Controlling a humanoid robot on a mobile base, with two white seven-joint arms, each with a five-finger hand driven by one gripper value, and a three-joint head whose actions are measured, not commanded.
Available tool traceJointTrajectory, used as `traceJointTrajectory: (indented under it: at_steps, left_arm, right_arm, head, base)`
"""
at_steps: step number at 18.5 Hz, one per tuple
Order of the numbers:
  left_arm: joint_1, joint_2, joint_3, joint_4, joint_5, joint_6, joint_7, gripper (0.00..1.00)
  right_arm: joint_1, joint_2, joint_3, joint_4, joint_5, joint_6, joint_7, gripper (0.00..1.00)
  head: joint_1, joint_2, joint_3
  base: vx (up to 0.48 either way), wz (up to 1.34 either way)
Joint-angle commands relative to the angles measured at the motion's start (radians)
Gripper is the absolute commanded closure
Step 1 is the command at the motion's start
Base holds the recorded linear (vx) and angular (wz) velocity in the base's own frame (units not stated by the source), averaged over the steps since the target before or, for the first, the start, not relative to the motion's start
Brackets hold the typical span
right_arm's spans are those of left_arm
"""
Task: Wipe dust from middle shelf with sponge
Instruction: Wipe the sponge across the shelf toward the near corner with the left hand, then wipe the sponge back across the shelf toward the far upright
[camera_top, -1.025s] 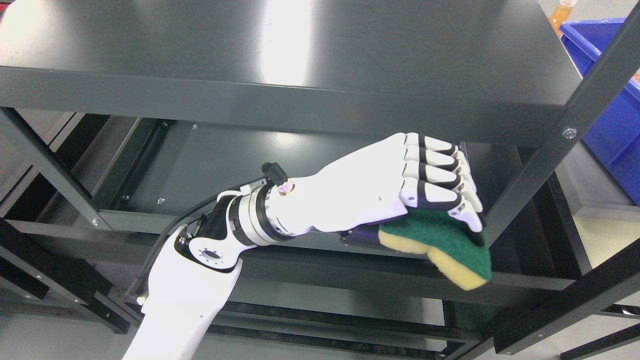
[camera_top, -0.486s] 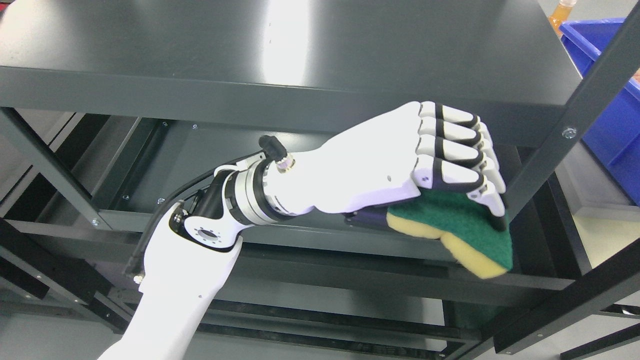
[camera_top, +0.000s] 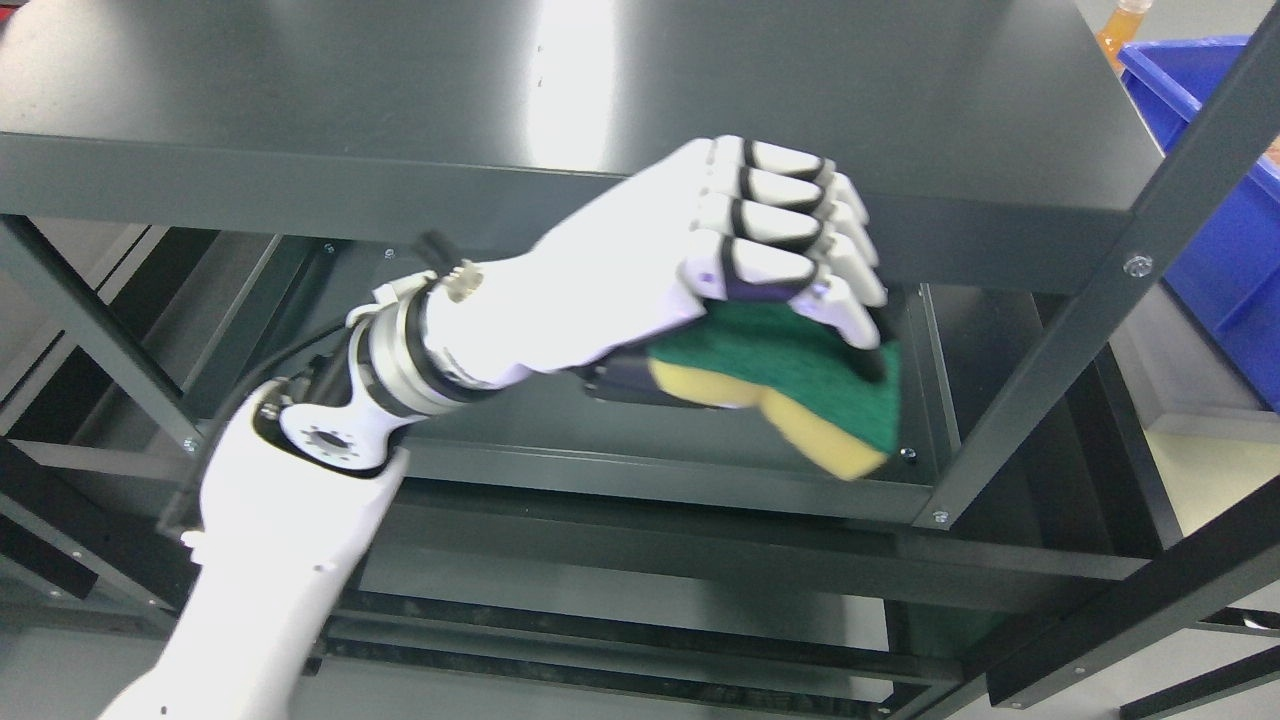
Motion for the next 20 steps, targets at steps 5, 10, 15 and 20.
traceJointTrajectory:
  at_steps: [5, 10, 15, 20]
  left_arm:
    - [0.021, 0.747, 0.063, -0.001, 0.186, 0.0, 0.059, 1.0]
    - [0.032, 1.077, 0.112, 0.001, 0.276, 0.0, 0.102, 1.0]
    - [0.043, 1.257, 0.126, 0.076, 0.296, 0.0, 0.099, 1.0]
    - [0.046, 1.254, 0.114, 0.083, 0.318, 0.0, 0.105, 1.0]
  right_arm:
    - [0.0, -0.017, 0.0, -0.017, 0.0, 0.001, 0.0, 0.0]
    - [0.0, -0.017, 0.0, -0.017, 0.0, 0.001, 0.0, 0.0]
    - [0.0, -0.017, 0.0, -0.017, 0.0, 0.001, 0.0, 0.0]
    - [0.0, -0.017, 0.0, -0.017, 0.0, 0.001, 0.0, 0.0]
  head:
    - [0.0, 0.0, 0.0]
    - [0.0, 0.0, 0.0]
    - [0.0, 0.0, 0.0]
    - [0.0, 0.0, 0.0]
  base:
    - [0.0, 0.0]
    - [0.0, 0.0]
    - [0.0, 0.0]
    - [0.0, 0.0]
